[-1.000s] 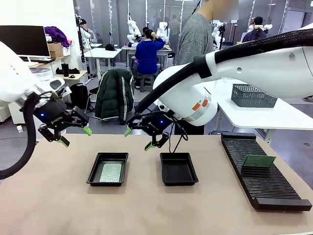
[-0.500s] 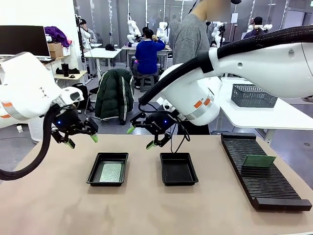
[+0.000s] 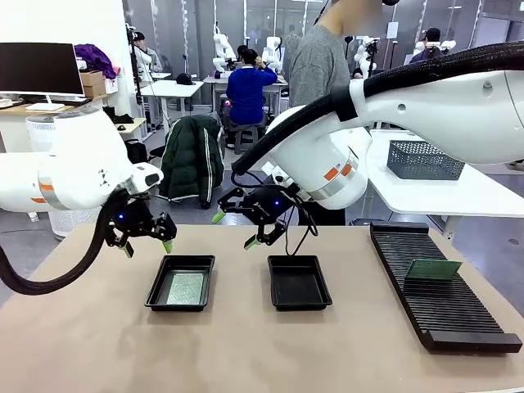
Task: Inspect and transfer BCBs to ESD trays.
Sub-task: Pick up the ESD tray and place it on the left side of the table.
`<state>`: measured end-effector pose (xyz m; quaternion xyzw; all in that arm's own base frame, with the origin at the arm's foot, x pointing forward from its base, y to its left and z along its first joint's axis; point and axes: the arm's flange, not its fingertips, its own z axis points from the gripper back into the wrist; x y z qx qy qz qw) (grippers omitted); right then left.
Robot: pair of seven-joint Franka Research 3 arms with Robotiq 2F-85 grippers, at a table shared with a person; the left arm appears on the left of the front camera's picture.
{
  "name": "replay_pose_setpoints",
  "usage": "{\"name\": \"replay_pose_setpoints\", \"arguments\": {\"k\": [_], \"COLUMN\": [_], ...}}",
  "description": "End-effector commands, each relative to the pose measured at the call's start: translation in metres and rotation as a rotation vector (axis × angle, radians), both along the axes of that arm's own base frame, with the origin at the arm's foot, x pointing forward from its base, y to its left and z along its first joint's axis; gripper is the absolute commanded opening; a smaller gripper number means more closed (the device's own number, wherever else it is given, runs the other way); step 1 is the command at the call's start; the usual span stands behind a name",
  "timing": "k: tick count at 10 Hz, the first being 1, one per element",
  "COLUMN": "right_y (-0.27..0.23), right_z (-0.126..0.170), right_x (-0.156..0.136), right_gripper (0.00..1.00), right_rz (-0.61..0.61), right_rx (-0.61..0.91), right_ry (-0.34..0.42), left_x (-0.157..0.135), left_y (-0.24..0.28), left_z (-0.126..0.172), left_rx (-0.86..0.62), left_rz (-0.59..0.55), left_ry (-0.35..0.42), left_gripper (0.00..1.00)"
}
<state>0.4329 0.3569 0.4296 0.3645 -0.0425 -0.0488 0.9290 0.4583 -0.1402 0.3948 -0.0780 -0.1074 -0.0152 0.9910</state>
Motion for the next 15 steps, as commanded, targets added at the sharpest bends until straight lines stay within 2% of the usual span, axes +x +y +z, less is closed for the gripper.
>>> {"name": "replay_pose_setpoints", "arguments": {"k": [1,7,11,13,15], "right_y": [0.001,0.001,0.001,0.001,0.001], "right_z": [0.000,0.000,0.000,0.000,0.000], "right_x": [-0.001,-0.001,-0.001,-0.001,-0.001], "right_gripper": [1.00,1.00,1.00,1.00,1.00], "right_rz": [-0.002,-0.002,-0.002,-0.002,-0.002], "right_rx": [-0.008,-0.008,-0.008,-0.008,-0.008], "right_ry": [0.002,0.002,0.002,0.002,0.002], "left_x": [0.009,0.018,0.023,0.023,0.022], "left_y": [-0.014,-0.032,-0.038,-0.035,-0.035], "left_z": [-0.011,-0.059,-0.073,-0.075,-0.075], "left_rx": [0.056,0.153,0.176,0.187,0.189], "left_rz": [0.018,0.056,0.057,0.059,0.060], "left_ry": [0.012,0.095,0.118,0.133,0.131], "left_gripper": [1.00,1.00,0.98,0.84,0.64]}}
